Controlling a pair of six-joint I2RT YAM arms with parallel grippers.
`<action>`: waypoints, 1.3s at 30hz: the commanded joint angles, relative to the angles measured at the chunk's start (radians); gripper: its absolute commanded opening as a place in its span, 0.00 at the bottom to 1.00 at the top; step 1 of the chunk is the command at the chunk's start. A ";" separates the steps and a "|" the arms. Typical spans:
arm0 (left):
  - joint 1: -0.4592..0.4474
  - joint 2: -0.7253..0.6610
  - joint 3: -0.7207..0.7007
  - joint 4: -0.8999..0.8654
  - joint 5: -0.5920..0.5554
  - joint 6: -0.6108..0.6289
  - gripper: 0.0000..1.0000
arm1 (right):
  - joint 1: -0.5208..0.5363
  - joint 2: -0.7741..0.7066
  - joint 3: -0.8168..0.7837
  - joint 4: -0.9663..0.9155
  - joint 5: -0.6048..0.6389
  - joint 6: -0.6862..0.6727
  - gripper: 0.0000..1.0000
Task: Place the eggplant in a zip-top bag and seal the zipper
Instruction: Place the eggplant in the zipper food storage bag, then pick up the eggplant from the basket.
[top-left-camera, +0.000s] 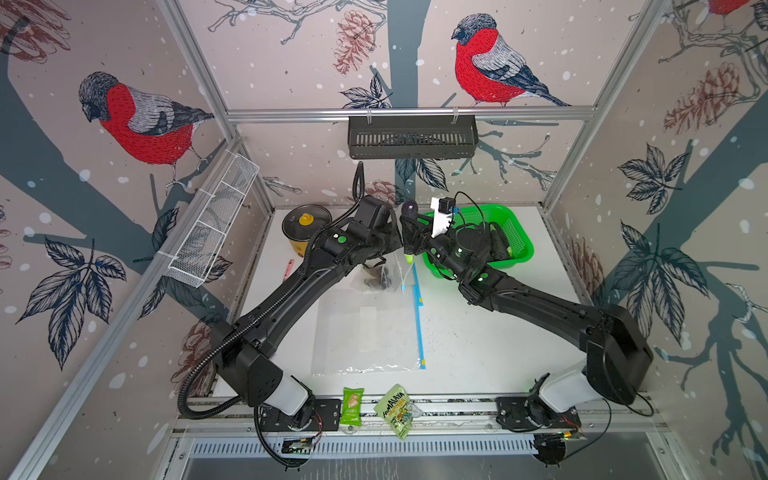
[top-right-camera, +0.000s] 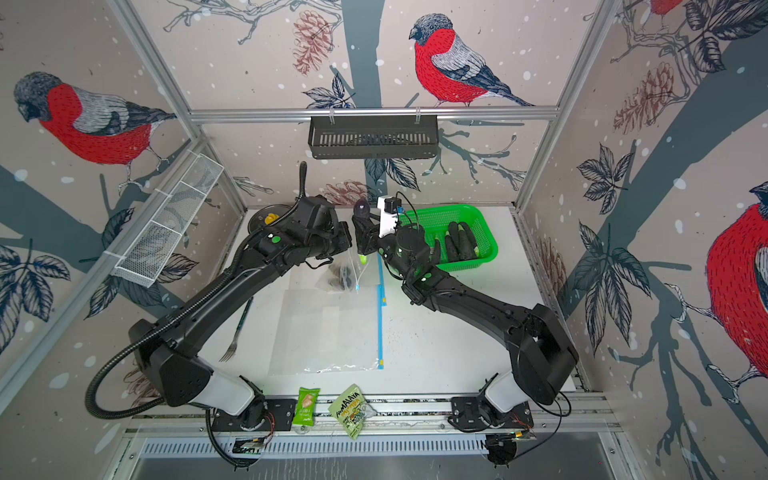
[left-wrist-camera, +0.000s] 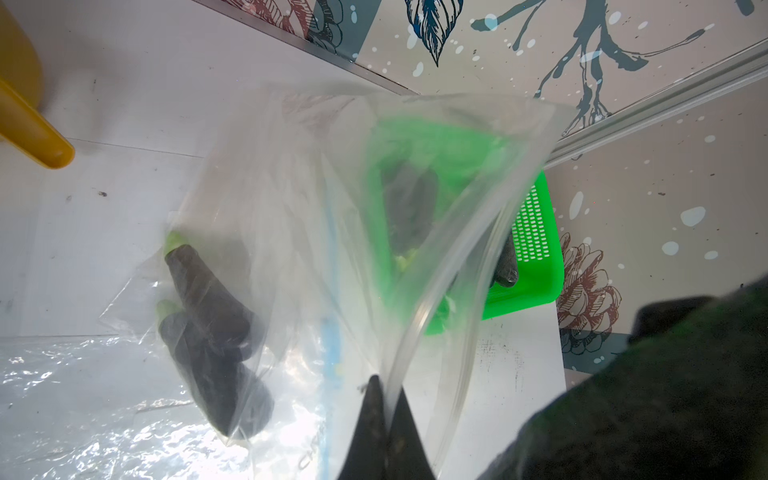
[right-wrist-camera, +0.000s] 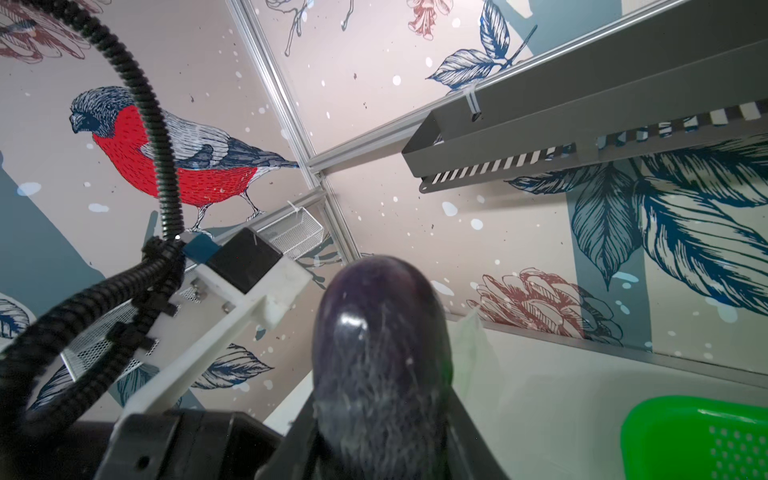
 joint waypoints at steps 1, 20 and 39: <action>0.002 -0.013 -0.002 0.060 -0.004 -0.016 0.00 | 0.013 0.031 -0.006 0.113 0.083 0.017 0.31; 0.012 -0.021 -0.011 0.075 -0.005 -0.011 0.00 | 0.009 0.085 -0.066 0.125 0.117 0.041 0.60; 0.024 -0.017 -0.012 0.083 0.001 -0.008 0.00 | -0.533 0.250 0.237 -0.668 -0.208 0.000 0.77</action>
